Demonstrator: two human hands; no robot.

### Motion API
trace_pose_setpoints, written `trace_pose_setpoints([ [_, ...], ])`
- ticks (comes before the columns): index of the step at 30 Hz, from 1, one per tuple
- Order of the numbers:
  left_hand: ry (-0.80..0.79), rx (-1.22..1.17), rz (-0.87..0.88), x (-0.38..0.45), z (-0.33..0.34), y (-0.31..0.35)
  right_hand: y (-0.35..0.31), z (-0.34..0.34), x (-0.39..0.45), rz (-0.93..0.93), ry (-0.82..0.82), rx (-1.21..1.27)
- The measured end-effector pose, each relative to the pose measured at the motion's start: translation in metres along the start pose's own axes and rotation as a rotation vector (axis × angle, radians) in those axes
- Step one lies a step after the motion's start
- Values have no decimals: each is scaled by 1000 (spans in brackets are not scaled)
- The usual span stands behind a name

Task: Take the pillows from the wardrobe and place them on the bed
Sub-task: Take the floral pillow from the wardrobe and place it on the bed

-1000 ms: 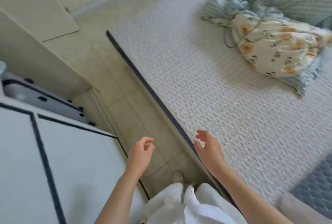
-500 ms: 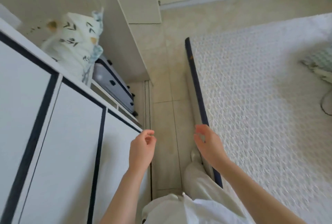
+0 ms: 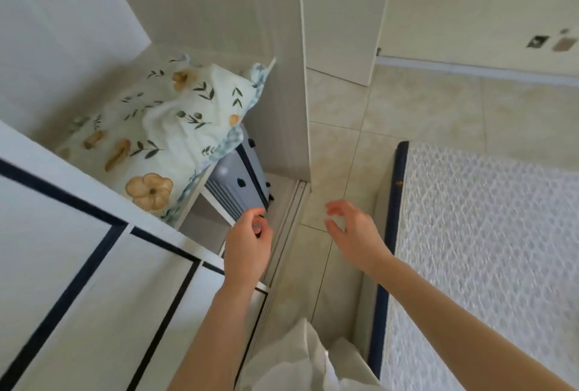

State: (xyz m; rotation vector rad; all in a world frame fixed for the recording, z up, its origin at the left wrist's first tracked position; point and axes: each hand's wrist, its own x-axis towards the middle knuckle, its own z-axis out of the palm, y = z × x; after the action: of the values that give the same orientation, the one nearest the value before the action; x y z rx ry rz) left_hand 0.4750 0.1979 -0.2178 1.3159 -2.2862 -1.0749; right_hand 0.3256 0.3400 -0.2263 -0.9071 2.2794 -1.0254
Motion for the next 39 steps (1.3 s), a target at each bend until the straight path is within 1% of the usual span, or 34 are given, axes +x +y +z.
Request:
trace_pose_setpoints([
  [5,117,-48,-55,60,-5,16,-29,-4,85,-136,-49,-37],
  [11,322,-45,9,118,-22,30,-92,-3,189,-295,-105,-84],
  [15,524,-16,38,149,-34,28,-138,9,249,-418,-167,-123],
  [17,625,-14,-2,160,-40,24,-158,17,273,-476,-205,-125],
  [20,717,41,-77,175,-50,15,-179,30,302,-537,-250,-152],
  [22,743,129,-103,184,-59,8,-189,38,318,-571,-269,-160],
  [23,729,187,-120,188,-63,5,-195,41,326,-593,-262,-164],
  [26,564,450,-169,201,-72,-2,-211,55,351,-676,-206,-273],
  [28,468,584,-224,206,-77,-7,-219,65,370,-637,-201,-374],
  [30,446,637,-308,209,-80,-12,-222,73,389,-492,-240,-396],
  [31,460,643,-349,211,-80,-13,-222,76,399,-400,-287,-372],
  [33,498,641,-419,217,-80,-12,-219,81,419,-232,-445,-286],
  [35,540,653,-471,224,-78,-8,-215,83,432,-121,-599,-162],
  [36,568,665,-485,228,-77,-7,-214,84,436,-107,-635,-135],
  [39,651,677,-498,235,-75,-5,-210,85,446,-158,-691,-174],
])
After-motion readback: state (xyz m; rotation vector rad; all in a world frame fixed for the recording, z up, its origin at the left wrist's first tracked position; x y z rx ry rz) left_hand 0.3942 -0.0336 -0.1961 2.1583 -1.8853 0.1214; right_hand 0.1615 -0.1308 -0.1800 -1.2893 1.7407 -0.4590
